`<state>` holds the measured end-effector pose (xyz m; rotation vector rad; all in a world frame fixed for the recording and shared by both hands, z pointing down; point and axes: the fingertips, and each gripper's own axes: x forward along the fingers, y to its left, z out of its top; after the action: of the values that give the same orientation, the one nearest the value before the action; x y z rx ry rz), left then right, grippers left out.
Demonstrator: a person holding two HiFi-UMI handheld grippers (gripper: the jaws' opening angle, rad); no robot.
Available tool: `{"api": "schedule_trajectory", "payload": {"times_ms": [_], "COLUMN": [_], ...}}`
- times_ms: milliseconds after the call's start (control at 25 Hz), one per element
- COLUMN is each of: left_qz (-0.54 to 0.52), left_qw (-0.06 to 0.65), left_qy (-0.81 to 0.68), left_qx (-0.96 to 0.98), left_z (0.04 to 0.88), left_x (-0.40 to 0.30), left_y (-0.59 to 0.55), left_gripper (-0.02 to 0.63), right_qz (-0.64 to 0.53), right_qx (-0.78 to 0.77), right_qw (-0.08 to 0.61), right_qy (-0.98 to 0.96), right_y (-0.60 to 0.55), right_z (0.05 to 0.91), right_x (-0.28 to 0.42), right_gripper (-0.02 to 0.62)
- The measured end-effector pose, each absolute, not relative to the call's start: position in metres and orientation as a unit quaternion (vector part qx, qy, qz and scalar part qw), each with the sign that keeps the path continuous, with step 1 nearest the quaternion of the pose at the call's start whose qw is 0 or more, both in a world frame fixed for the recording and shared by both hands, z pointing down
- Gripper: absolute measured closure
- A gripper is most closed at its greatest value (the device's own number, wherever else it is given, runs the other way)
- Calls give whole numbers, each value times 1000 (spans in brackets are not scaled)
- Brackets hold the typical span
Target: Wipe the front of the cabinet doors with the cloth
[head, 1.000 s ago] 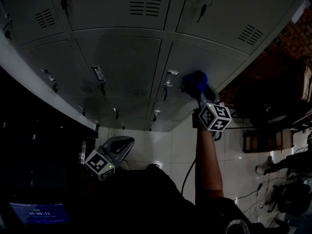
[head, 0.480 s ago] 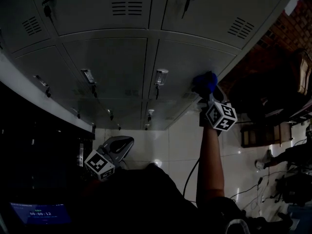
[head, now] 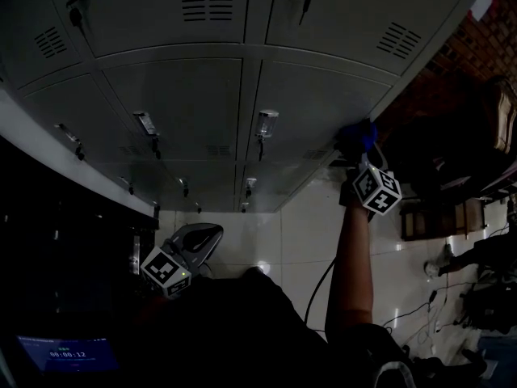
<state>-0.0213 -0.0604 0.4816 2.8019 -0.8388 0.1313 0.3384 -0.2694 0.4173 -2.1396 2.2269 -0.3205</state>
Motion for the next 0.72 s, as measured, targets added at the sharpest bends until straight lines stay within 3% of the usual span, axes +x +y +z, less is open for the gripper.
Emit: {"api": "schedule_trajectory", "payload": {"times_ms": [320,720], "left_qz": [45,39], "left_qw": [108,110], "left_qy": [-285,-286], "left_qx": [951,951], "left_z": [483,482], "left_x": [-34,-55], "left_y": [-53,-44], "left_gripper": [606,606], "right_qz": [-100,-122], "right_qx": [-685,-567], "right_qw": [45,27], "right_qy": [720,814], "right_y": [-253,-236], "right_z": [412,440], "right_x": [317,167], "right_gripper": [526,526]}}
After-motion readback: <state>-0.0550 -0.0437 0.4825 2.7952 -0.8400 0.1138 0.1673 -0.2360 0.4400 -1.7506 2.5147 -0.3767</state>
